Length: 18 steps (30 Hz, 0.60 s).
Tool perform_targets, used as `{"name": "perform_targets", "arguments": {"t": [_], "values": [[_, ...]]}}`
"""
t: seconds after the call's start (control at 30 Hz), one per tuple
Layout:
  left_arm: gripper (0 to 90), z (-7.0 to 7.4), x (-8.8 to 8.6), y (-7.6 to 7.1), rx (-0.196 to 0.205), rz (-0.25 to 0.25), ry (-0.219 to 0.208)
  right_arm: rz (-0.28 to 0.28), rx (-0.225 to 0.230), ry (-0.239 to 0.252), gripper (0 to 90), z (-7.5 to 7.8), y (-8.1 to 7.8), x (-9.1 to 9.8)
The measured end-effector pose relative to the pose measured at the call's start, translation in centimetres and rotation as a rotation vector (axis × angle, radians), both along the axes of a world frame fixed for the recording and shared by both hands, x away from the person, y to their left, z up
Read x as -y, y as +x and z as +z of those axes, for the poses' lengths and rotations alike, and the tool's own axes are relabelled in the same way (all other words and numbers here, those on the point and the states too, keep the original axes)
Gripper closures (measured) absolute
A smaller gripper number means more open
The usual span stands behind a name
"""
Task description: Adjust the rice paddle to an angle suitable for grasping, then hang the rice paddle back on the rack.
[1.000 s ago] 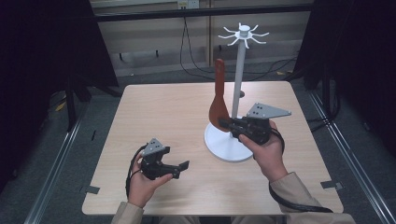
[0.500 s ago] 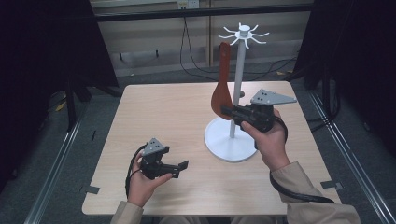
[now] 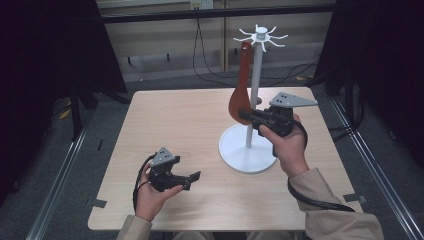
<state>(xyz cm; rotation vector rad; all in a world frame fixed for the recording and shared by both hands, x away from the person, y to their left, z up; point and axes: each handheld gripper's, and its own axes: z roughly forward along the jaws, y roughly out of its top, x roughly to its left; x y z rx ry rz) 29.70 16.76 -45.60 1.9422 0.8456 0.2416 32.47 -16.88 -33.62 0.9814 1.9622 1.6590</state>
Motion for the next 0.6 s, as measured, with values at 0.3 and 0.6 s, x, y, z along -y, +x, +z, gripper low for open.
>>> {"name": "perform_targets", "arguments": {"t": [0.3,0.6], "values": [[3.3,0.08,0.18,-0.08,-0.001,-0.002,0.001,-0.035,0.018,-0.005,83.6,-0.33,-0.09,0.54],[3.4,-0.14,0.05,-0.06,-0.005,0.0,0.005,-0.055,0.016,-0.013,79.1,-0.49,0.41,0.51]]}}
